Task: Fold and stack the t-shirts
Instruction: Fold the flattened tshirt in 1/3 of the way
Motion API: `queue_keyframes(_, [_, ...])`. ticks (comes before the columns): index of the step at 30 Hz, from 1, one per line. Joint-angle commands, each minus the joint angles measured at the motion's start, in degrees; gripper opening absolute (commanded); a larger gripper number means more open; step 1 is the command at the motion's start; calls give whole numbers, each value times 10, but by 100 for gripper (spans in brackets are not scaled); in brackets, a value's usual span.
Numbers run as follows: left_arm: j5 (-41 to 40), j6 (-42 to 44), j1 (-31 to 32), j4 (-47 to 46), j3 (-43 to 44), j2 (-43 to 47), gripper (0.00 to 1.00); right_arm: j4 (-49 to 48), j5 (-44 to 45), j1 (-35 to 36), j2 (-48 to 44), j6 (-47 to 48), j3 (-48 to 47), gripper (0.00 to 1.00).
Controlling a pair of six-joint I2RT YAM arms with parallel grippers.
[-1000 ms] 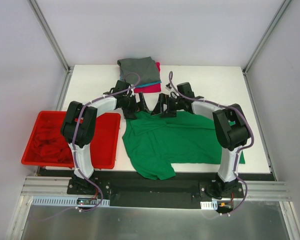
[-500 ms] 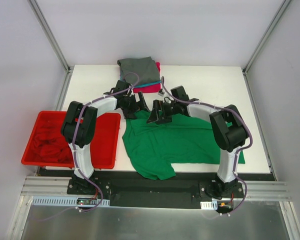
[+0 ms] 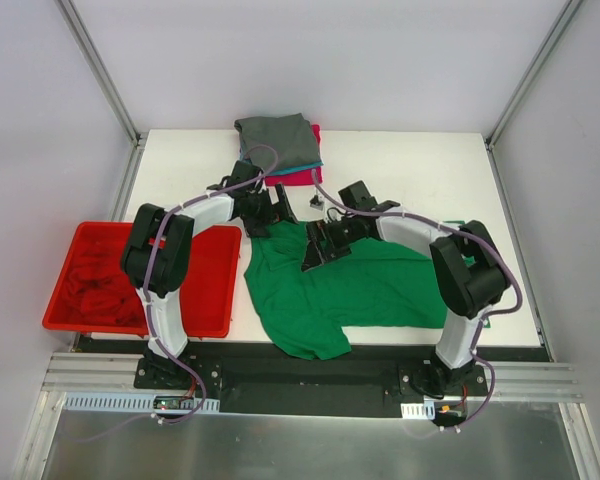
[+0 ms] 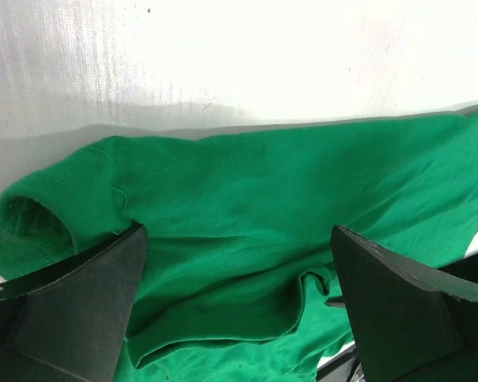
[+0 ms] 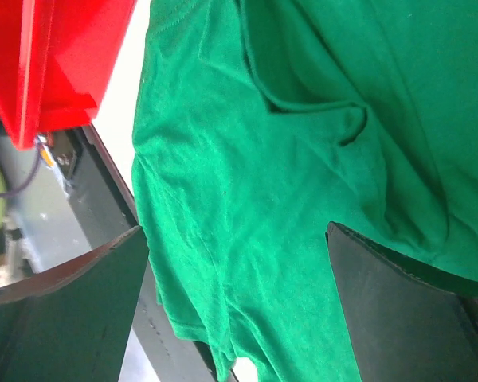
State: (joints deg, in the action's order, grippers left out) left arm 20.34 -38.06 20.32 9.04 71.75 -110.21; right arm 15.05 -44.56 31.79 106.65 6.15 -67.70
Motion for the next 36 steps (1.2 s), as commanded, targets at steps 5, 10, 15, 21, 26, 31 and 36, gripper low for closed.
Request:
queue_keyframes(5, [-25,18,23,11,-9,34,99,27,171,29,-109,66,0,96])
queue_keyframes(10, [-29,21,24,12,-11,32,99,-8,203,28,-80,68,-11,97])
queue_keyframes(15, [-28,24,24,11,-13,34,99,9,196,29,-24,104,-67,84])
queue_keyframes(21, [-28,26,24,10,-13,34,99,38,199,29,21,107,-106,56])
queue_keyframes(26, [-28,27,24,10,-12,32,99,46,188,29,36,111,-107,52])
queue_keyframes(31, [-26,27,24,11,-11,30,99,48,172,30,44,109,-110,47])
queue_keyframes(36, [-27,30,24,11,-12,32,99,48,174,32,55,106,-117,33])
